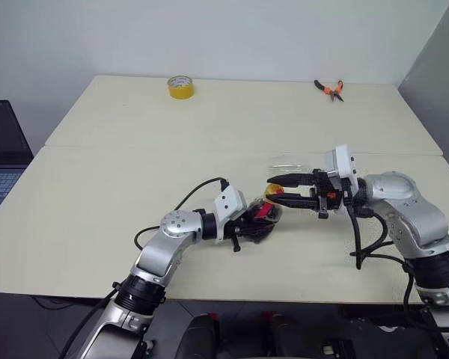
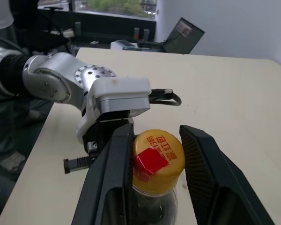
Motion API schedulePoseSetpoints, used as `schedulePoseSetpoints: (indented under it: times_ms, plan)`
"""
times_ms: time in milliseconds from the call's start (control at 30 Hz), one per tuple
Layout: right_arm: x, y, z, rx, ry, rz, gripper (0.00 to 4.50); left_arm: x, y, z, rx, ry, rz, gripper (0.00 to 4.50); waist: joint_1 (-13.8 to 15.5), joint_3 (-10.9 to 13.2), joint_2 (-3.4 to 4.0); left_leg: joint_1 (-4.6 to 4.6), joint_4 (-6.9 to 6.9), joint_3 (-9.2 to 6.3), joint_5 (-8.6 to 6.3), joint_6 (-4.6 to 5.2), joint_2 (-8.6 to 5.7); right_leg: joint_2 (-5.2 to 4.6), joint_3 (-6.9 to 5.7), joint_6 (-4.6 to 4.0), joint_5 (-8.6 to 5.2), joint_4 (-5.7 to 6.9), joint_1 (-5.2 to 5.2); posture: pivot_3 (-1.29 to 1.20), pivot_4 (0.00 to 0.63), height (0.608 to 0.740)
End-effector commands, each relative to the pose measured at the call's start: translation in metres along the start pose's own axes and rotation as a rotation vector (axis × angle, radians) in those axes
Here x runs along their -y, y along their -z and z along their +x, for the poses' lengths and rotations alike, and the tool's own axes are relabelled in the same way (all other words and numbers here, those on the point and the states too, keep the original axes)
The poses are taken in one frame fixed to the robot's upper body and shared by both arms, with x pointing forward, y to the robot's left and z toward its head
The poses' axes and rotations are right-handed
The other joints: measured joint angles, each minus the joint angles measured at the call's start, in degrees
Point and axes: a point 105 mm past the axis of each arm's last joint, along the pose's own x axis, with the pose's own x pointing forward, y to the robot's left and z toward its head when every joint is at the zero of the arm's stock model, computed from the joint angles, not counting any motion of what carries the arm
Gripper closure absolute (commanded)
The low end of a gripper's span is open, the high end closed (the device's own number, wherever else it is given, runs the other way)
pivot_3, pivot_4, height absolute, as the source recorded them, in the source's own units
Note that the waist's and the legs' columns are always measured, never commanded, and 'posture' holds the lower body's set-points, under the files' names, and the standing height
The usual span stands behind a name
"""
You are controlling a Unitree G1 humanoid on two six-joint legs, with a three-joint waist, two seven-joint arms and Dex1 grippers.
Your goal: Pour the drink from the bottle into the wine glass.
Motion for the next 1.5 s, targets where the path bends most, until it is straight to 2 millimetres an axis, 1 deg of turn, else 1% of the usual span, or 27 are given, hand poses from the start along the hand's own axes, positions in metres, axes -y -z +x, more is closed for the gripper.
schedulePoseSetpoints:
  times_ms: [33, 67, 133, 200, 267, 300, 333, 367, 433, 533, 567, 667, 767, 900, 967, 1067, 1167, 1300, 1433, 1500]
  plan:
    - [0.015, 0.03, -0.023, -0.187, 0.096, 0.032, 3.3, 0.015, -0.032, 0.002, 0.111, 0.082, 0.081, 3.46, 0.0, 0.0, 0.0, 0.0, 0.0, 0.0, 0.0, 0.0, -0.01, -0.02, 0.0, 0.0, 0.0, 0.0, 0.0, 0.0, 0.15, 0.74]
    - [0.016, 0.03, -0.024, -0.189, 0.103, 0.032, 3.3, 0.015, -0.032, 0.002, 0.111, 0.082, 0.082, 3.46, 0.0, 0.0, 0.0, 0.0, 0.0, 0.0, 0.0, 0.0, -0.01, -0.02, 0.0, 0.0, 0.0, 0.0, 0.01, 0.0, 0.15, 0.74]
    - [0.01, 0.028, -0.024, -0.177, 0.099, 0.071, 3.3, 0.015, -0.032, 0.003, 0.113, 0.082, 0.082, 3.47, 0.0, 0.0, 0.01, 0.01, 0.0, 0.0, 0.0, 0.0, 0.0, -0.02, 0.0, 0.0, 0.0, 0.0, 0.01, 0.0, 0.15, 0.74]
    - [0.0, 0.023, -0.022, -0.154, 0.109, 0.1, 2.56, 0.014, -0.032, 0.004, 0.116, 0.081, 0.081, 3.47, 0.2, 0.0, 0.01, 0.01, 0.0, -0.02, 0.0, 0.0, -0.01, -0.03, -0.02, 0.0, 0.0, 0.0, 0.03, 0.0, 0.15, 0.74]
    - [-0.006, 0.017, -0.022, -0.135, 0.148, 0.103, 1.94, 0.013, -0.032, 0.005, 0.12, 0.076, 0.081, 3.48, 0.4, 0.0, 0.01, -0.03, 0.01, -0.02, 0.0, -0.01, -0.02, -0.06, -0.02, 0.0, 0.0, -0.03, 0.02, 0.0, 0.15, 0.74]
    - [-0.013, 0.012, -0.024, -0.126, 0.167, 0.107, 1.53, 0.012, -0.033, 0.005, 0.124, 0.069, 0.08, 3.49, 0.4, 0.0, 0.01, -0.04, 0.01, -0.02, 0.0, -0.01, -0.03, -0.08, -0.02, 0.0, 0.0, -0.02, 0.02, 0.0, 0.15, 0.74]
    - [-0.018, 0.008, -0.025, -0.121, 0.179, 0.11, 1.26, 0.012, -0.033, 0.006, 0.127, 0.065, 0.079, 3.49, 0.4, 0.0, 0.01, -0.03, 0.03, -0.01, 0.0, -0.01, -0.04, -0.08, -0.01, 0.0, 0.0, -0.02, 0.02, 0.0, 0.15, 0.74]
    - [-0.024, -0.001, -0.025, -0.082, 0.207, 0.119, 0.9, 0.011, -0.033, 0.006, 0.129, 0.058, 0.077, 3.5, 0.6, 0.0, 0.0, -0.05, 0.02, -0.03, 0.0, -0.01, -0.04, -0.08, -0.03, 0.0, 0.0, -0.02, 0.02, 0.0, 0.15, 0.74]
    - [-0.032, -0.013, -0.024, -0.039, 0.251, 0.13, 0.24, 0.01, -0.033, 0.006, 0.132, 0.051, 0.075, 3.5, 0.6, 0.0, -0.01, -0.08, 0.04, -0.07, 0.0, -0.01, -0.03, -0.08, -0.07, 0.0, 0.0, -0.05, 0.03, 0.0, 0.15, 0.74]
    - [-0.038, -0.022, -0.022, 0.01, 0.317, 0.153, 0.23, 0.009, -0.033, 0.007, 0.133, 0.046, 0.072, 3.5, 0.2, 0.0, 0.0, -0.06, 0.02, -0.03, 0.0, -0.01, -0.03, -0.06, -0.01, 0.01, 0.0, 0.0, 0.0, 0.0, 0.15, 0.74]
    - [-0.041, -0.025, -0.018, 0.031, 0.352, 0.156, 0.23, 0.009, -0.033, 0.008, 0.135, 0.043, 0.07, 3.5, 0.1, 0.0, 0.0, -0.05, 0.01, -0.03, 0.0, -0.01, -0.02, -0.04, -0.02, 0.01, 0.0, 0.01, 0.0, 0.0, 0.15, 0.74]
    - [-0.038, -0.035, -0.004, 0.109, 0.472, 0.153, 0.23, 0.007, -0.032, 0.01, 0.136, 0.037, 0.069, 3.51, 0.1, 0.0, 0.0, -0.03, -0.02, -0.06, 0.01, -0.02, 0.03, 0.02, -0.04, 0.01, -0.01, 0.02, 0.0, 0.0, 0.15, 0.74]
    - [-0.032, -0.033, 0.0, 0.11, 0.524, 0.148, 0.23, 0.006, -0.032, 0.012, 0.136, 0.04, 0.071, 3.51, 0.2, 0.0, 0.0, -0.04, 0.0, -0.04, 0.01, -0.02, -0.01, 0.01, -0.02, 0.02, -0.01, 0.04, -0.02, 0.0, 0.15, 0.74]
    - [-0.027, -0.026, 0.002, 0.068, 0.562, 0.117, 0.23, 0.005, -0.032, 0.013, 0.136, 0.046, 0.076, 3.51, 0.3, 0.0, 0.0, -0.05, 0.01, -0.01, 0.01, -0.02, -0.08, -0.06, 0.0, 0.02, -0.01, -0.03, -0.01, 0.0, 0.15, 0.74]
    - [-0.022, -0.025, -0.001, 0.071, 0.6, 0.117, 0.23, 0.004, -0.033, 0.014, 0.137, 0.048, 0.08, 3.51, 0.3, 0.0, 0.0, -0.06, 0.0, -0.01, 0.01, -0.02, -0.08, -0.05, -0.01, 0.02, -0.01, -0.04, -0.02, 0.0, 0.15, 0.74]
    - [-0.017, -0.025, -0.01, 0.096, 0.64, 0.135, 0.23, 0.003, -0.032, 0.013, 0.134, 0.044, 0.081, 3.51, 0.3, 0.0, 0.0, -0.05, 0.0, -0.02, 0.01, -0.02, -0.06, -0.04, -0.01, 0.02, -0.01, -0.02, -0.01, 0.0, 0.15, 0.74]
    - [-0.017, -0.024, -0.016, 0.115, 0.657, 0.16, 0.23, 0.003, -0.03, 0.012, 0.131, 0.041, 0.08, 3.51, 0.2, 0.0, 0.0, -0.06, -0.01, -0.02, 0.01, -0.01, -0.07, -0.04, -0.01, 0.02, -0.01, -0.03, -0.01, 0.0, 0.15, 0.74]
    - [-0.02, -0.027, -0.02, 0.145, 0.647, 0.178, 0.23, 0.004, -0.029, 0.011, 0.127, 0.038, 0.077, 3.51, 0.2, 0.0, 0.0, -0.05, -0.01, -0.02, 0.01, -0.01, -0.06, -0.04, -0.01, 0.02, -0.01, -0.02, -0.02, 0.0, 0.15, 0.74]
    - [-0.021, -0.025, -0.023, 0.139, 0.652, 0.195, 0.23, 0.004, -0.028, 0.011, 0.126, 0.037, 0.075, 3.51, 0.2, 0.0, 0.01, -0.05, -0.01, -0.02, 0.0, -0.01, -0.06, -0.04, -0.01, 0.02, -0.01, -0.01, -0.02, 0.0, 0.15, 0.74]
    - [-0.021, -0.02, -0.027, 0.11, 0.659, 0.196, 0.23, 0.004, -0.028, 0.011, 0.126, 0.037, 0.074, 3.51, 0.2, 0.0, 0.01, -0.05, -0.02, -0.02, 0.0, -0.01, -0.06, -0.03, -0.02, 0.02, -0.01, -0.02, -0.02, 0.0, 0.15, 0.74]
